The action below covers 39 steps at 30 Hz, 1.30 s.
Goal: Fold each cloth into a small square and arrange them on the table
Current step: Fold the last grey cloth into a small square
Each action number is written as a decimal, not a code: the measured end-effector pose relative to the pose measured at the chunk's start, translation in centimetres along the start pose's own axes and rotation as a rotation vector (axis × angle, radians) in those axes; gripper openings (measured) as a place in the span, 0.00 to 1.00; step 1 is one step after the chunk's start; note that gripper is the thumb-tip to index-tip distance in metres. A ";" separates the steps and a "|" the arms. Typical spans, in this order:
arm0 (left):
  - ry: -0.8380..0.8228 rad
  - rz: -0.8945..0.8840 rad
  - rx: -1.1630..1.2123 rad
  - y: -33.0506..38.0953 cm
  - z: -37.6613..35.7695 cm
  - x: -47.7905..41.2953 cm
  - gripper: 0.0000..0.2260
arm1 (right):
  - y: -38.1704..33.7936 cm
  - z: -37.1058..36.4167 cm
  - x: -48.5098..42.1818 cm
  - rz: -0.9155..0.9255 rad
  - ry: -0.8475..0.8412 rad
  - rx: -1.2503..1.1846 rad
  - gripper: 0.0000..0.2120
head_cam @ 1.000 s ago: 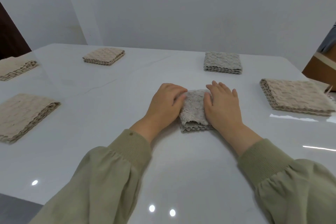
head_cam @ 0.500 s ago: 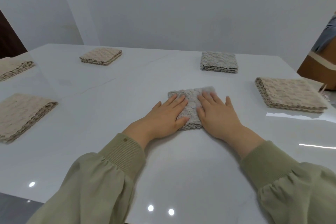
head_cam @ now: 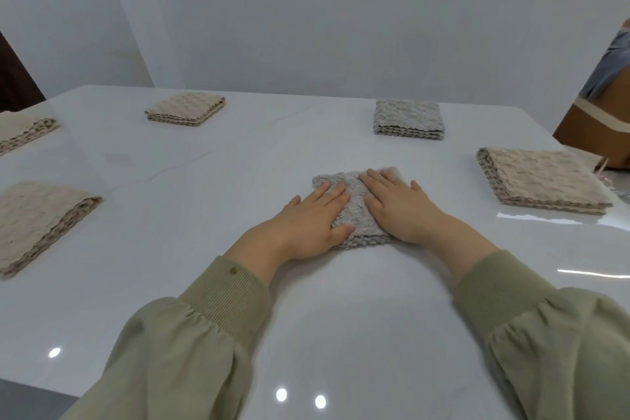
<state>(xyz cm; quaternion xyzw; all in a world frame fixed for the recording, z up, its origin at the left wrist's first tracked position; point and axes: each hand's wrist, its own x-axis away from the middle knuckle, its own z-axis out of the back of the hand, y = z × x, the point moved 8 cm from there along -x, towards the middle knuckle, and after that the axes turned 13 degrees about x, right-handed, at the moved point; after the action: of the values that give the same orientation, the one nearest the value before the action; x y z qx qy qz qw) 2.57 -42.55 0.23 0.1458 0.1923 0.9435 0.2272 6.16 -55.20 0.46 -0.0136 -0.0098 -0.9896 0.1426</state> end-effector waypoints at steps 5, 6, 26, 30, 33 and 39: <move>0.126 0.014 0.017 1.2 1.6 -0.1 0.20 | 0.8 0.7 0.4 0.079 0.075 -0.213 0.23; 0.207 -0.001 0.044 1.9 2.4 -0.3 0.19 | 0.9 0.8 0.5 0.058 0.087 -0.217 0.23; 0.192 0.139 -0.002 -0.2 0.3 -2.7 0.26 | 1.6 -0.1 1.1 -0.069 0.036 -0.023 0.24; 0.265 0.169 0.030 -1.7 0.8 -1.5 0.26 | 1.7 0.1 1.3 -0.100 0.088 -0.048 0.24; 0.424 0.103 0.079 -1.3 1.9 -0.4 0.25 | 1.7 1.2 2.1 -0.122 0.212 -0.101 0.23; 0.616 -0.338 0.032 3.9 2.9 2.7 0.20 | -0.2 3.1 5.5 -0.018 0.377 -0.165 0.25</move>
<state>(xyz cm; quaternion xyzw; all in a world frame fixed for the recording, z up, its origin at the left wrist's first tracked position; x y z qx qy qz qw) -0.16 -43.55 4.92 -0.1759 0.2882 0.8890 0.3093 0.91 -56.50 3.76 0.1605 0.0980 -0.9733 0.1313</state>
